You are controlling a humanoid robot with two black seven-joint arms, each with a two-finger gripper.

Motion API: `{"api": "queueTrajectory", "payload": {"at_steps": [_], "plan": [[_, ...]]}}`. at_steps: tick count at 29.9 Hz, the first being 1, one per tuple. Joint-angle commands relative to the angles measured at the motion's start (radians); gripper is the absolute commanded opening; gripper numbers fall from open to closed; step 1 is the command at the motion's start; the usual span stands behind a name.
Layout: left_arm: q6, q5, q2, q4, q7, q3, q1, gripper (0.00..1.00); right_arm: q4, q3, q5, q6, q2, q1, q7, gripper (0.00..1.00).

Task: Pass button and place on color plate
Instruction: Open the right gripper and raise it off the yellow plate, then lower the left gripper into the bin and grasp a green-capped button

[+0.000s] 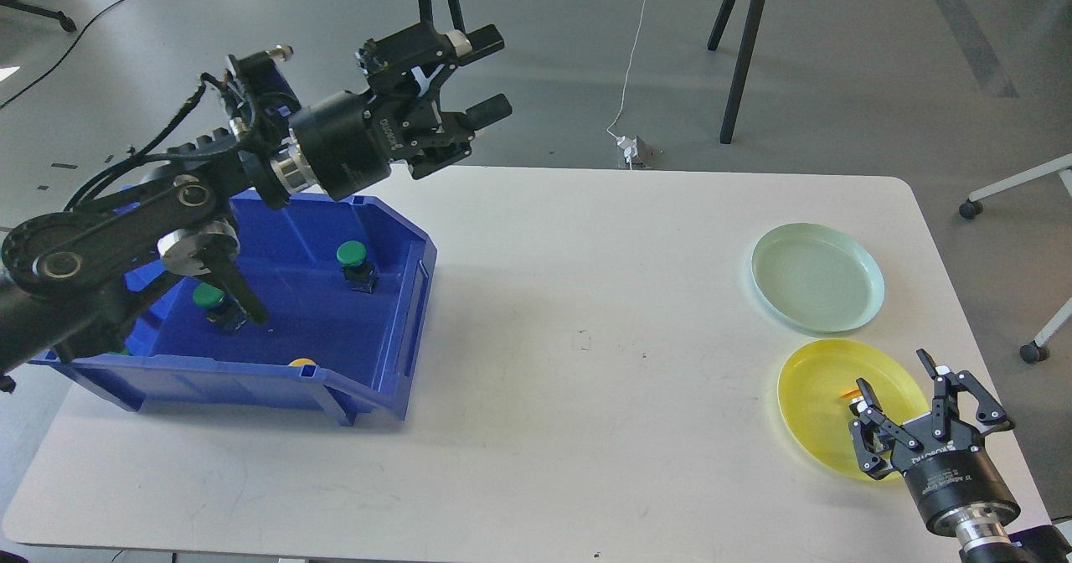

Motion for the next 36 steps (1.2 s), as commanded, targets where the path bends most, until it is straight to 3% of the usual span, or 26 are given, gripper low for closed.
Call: {"api": "queueTrajectory", "payload": {"at_steps": [1, 7, 10, 16, 25, 36], "plan": [[0.000, 0.033, 0.193, 0.000, 0.000, 0.014, 0.003, 0.92, 0.003, 0.034, -0.001, 0.076, -0.023, 0.106, -0.022, 0.92], [0.000, 0.372, 0.404, 0.000, 0.000, 0.042, 0.021, 0.93, -0.004, 0.030, -0.003, 0.124, -0.072, 0.350, -0.115, 0.96], [0.000, 0.587, 0.416, 0.005, 0.000, 0.042, 0.050, 0.93, -0.015, 0.002, -0.003, 0.136, -0.078, 0.459, -0.119, 0.96], [0.000, 0.906, 0.386, 0.031, 0.000, 0.042, 0.080, 0.93, -0.070, -0.064, 0.011, 0.142, -0.109, 0.530, -0.119, 0.96], [0.000, 1.144, 0.197, 0.289, 0.000, 0.137, 0.107, 0.92, -0.069, -0.044, 0.012, 0.167, -0.121, 0.482, -0.117, 0.96], [0.000, 1.170, 0.116, 0.428, 0.000, 0.168, 0.113, 0.92, -0.066, -0.041, 0.014, 0.188, -0.132, 0.468, -0.114, 0.96]]}}
